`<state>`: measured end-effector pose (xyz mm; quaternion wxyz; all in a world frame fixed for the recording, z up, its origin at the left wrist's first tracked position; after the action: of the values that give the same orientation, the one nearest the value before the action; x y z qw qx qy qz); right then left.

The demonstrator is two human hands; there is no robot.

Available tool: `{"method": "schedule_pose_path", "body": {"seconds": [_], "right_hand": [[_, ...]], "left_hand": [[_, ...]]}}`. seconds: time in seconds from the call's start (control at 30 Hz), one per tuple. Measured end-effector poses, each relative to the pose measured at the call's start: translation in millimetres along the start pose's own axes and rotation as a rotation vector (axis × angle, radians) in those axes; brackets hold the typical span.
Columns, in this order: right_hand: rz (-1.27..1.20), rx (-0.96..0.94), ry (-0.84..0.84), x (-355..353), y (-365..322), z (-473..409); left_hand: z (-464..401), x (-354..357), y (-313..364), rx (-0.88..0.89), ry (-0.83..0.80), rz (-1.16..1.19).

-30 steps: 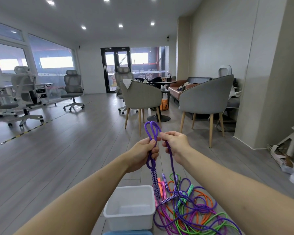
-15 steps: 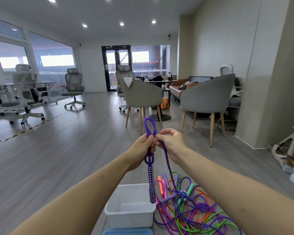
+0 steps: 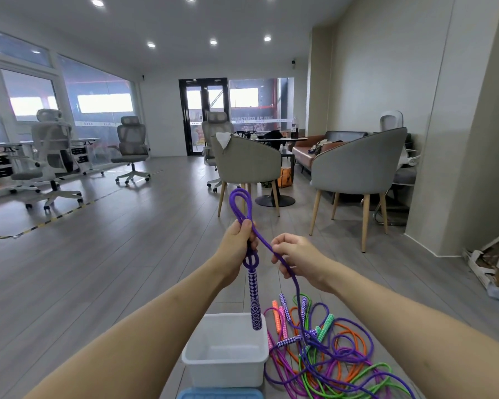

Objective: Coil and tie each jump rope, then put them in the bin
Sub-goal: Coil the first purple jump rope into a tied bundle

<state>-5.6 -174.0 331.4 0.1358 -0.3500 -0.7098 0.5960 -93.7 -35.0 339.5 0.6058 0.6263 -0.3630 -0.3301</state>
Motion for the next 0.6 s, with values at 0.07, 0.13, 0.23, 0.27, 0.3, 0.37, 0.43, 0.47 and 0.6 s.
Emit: {"method": "schedule_pose_path", "body": {"seconds": [0.07, 0.13, 0.23, 0.27, 0.3, 0.37, 0.43, 0.47, 0.6], "right_hand": [[0.051, -0.017, 0.028, -4.4, 6.0, 0.9], [0.065, -0.062, 0.097, -4.5, 7.1, 0.2], [0.013, -0.102, 0.16, 0.9, 3.6, -1.3], [0.006, -0.111, 0.155, 3.1, 1.7, -1.2], [0.007, -0.118, 0.142, 5.2, -0.1, -0.6], [-0.004, -0.121, 0.125, 8.2, -1.8, 1.1], [-0.022, -0.118, 0.118, 9.8, -3.3, 2.5], [-0.028, -0.12, 0.113, 10.2, -4.4, 3.2], [-0.049, -0.161, 0.014, 10.4, -10.6, 4.2]], "left_hand": [[-0.8, -3.5, -0.9, 0.004, -0.007, 0.014], [0.5, -2.7, -3.1, -0.001, -0.046, 0.001], [0.7, 0.0, -3.8, 0.002, -0.066, -0.019], [0.6, 1.0, -3.2, 0.008, -0.067, -0.024], [0.4, 1.9, -2.7, 0.013, -0.068, -0.025], [0.9, 2.9, -3.1, 0.015, -0.058, -0.037], [1.1, 2.8, -4.0, 0.005, -0.037, -0.06], [1.0, 2.6, -4.3, -0.003, -0.026, -0.068], [-0.5, -2.6, -5.0, -0.049, 0.026, 0.011]]}}
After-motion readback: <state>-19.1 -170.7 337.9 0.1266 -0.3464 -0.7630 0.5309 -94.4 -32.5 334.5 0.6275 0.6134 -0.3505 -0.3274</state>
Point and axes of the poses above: each hand's wrist, its own z-axis away from the middle knuckle, its own x-axis out of the palm, y = z × x, the point moved 2 cm from there along -z, towards the middle knuckle, and after that the axes turned 11 degrees about -x, right-handed, at the moved point
